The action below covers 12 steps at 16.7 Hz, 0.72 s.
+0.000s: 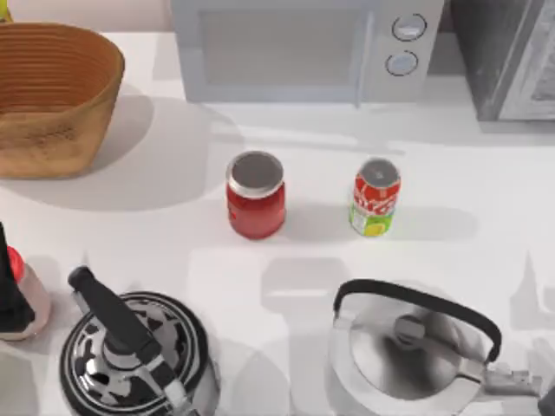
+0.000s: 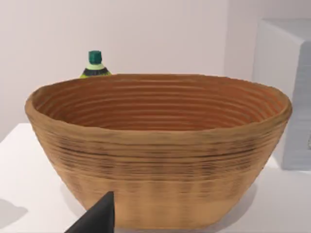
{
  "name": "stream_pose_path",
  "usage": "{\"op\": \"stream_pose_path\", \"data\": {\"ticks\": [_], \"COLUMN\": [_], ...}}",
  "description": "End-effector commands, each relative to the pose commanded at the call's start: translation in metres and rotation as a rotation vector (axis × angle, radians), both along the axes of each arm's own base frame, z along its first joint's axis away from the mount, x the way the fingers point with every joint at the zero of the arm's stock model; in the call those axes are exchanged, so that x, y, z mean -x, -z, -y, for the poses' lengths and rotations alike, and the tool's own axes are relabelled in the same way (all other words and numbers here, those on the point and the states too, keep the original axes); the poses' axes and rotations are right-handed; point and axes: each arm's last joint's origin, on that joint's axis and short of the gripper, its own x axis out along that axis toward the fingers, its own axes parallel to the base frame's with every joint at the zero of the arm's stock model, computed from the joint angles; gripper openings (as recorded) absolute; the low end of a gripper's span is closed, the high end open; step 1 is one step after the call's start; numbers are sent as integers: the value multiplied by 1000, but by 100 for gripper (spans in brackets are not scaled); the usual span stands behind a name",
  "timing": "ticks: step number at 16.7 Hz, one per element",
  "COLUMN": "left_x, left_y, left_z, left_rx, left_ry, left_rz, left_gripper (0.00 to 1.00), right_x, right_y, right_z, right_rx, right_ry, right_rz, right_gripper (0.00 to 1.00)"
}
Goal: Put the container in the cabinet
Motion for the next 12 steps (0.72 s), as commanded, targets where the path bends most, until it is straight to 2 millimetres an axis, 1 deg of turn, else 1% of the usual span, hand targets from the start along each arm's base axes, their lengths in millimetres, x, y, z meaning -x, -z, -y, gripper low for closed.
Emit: {"op": "stream_pose_path", "data": {"ticks": [3, 5, 7, 9, 10, 12], "left_x": [0, 0, 0, 0, 0, 0], "left_y": [0, 0, 0, 0, 0, 0], "left_z": [0, 0, 0, 0, 0, 0], "left_rx": [0, 0, 0, 0, 0, 0], "left_ry": [0, 0, 0, 0, 0, 0], "left_rz": [0, 0, 0, 0, 0, 0], "left_gripper": [100, 100, 100, 100, 100, 100], "right_x": [0, -1, -5, -13, -20, -42], "right_y": [-2, -10, -28, -50, -62, -83], "right_z": [0, -2, -5, -12, -18, -34], "right_rx": [-8, -43, -97, -162, -194, -249], "right_ry": [2, 8, 8, -4, -16, -45], "right_rz": [-7, -32, -68, -116, -148, -231], "right_gripper": [100, 100, 100, 100, 100, 100]}}
